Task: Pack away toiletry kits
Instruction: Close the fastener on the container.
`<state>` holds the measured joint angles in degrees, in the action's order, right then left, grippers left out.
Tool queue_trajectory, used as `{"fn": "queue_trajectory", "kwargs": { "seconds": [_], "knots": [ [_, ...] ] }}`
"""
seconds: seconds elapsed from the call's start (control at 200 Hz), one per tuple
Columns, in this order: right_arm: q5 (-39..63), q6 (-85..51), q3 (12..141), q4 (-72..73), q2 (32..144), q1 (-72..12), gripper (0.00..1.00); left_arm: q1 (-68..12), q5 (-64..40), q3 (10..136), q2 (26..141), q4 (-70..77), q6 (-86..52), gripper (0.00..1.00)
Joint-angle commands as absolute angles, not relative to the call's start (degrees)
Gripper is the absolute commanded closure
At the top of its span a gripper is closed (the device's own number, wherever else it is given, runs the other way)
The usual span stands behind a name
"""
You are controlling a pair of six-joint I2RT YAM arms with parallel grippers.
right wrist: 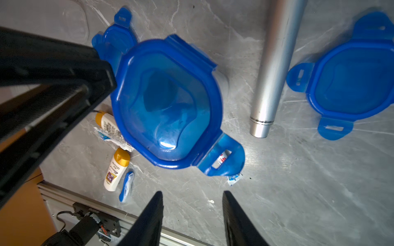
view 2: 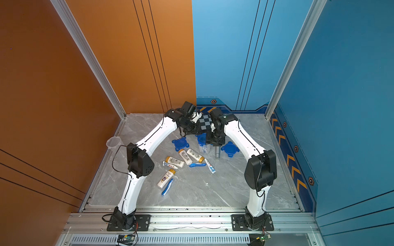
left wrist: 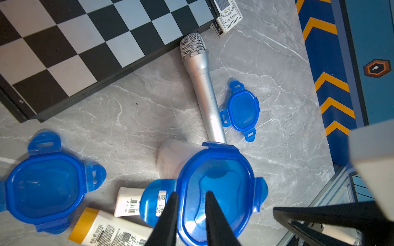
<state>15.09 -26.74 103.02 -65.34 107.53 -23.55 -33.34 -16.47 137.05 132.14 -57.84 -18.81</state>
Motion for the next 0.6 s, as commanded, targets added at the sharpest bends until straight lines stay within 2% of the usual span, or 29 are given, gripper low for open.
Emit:
{"fn": "queue_trajectory", "kwargs": {
  "seconds": [0.0, 0.596],
  "knots": [
    [10.5, -23.7, 105.4, -69.6, 109.3, -23.0, 0.52, -33.6, -16.3, 137.0, 131.6, -57.5, -17.9, 0.75],
    [7.1, -20.3, 110.3, -72.3, 114.0, -19.4, 0.52, -33.7, -16.1, 137.3, 131.0, -57.2, -18.4, 0.75]
  ]
}}
